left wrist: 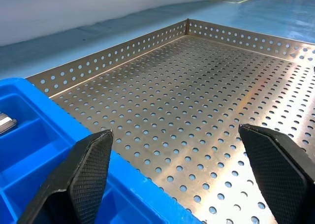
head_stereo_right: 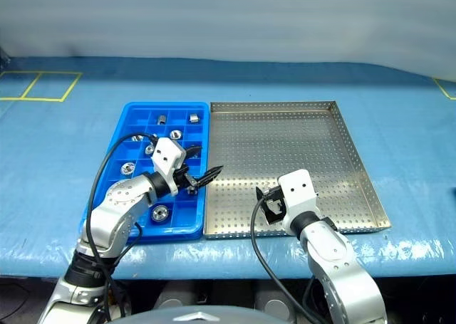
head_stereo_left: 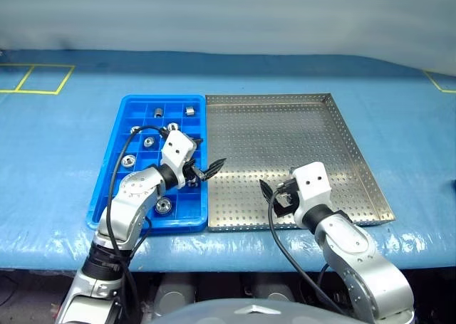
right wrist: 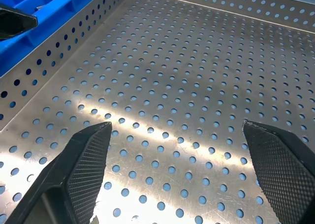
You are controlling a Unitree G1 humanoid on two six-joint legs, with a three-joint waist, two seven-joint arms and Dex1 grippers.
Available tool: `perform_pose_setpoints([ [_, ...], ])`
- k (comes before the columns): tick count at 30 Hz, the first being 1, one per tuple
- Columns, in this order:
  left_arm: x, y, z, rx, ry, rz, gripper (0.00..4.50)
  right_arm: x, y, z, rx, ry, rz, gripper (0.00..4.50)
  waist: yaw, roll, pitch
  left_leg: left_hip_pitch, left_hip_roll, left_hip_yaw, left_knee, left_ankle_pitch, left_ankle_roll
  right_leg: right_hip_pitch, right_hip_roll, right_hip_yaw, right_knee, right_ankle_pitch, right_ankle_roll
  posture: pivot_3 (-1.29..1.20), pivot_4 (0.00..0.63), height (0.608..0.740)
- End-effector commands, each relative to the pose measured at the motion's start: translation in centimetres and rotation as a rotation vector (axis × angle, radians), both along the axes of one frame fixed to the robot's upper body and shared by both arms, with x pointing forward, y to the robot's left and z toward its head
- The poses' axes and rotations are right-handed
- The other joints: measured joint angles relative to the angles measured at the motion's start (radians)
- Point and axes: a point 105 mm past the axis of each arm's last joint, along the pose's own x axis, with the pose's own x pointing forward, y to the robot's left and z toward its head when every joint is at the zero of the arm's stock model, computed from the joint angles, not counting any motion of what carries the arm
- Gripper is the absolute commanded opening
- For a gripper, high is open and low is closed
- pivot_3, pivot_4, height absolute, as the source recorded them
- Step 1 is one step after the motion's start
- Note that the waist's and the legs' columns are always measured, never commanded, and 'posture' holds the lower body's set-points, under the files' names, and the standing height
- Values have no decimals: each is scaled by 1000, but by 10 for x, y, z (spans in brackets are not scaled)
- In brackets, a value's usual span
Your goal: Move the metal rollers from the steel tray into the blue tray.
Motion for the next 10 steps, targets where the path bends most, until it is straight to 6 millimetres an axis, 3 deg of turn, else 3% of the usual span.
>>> perform_pose_setpoints([
  [1, -4, -4, 11, -13, -41, -14, 4441, -1, 2, 7, -8, -29, 16, 4500, 0, 0, 0, 0, 0, 0, 0, 0, 0, 0, 0, 0, 0, 0, 0, 35, 150, 740],
  [10, -7, -4, 12, -29, -31, -11, 4441, 0, 1, 9, -10, -39, 13, 4500, 5, 0, 0, 0, 0, 0, 0, 0, 0, 0, 0, 0, 0, 0, 0, 34, 150, 740],
])
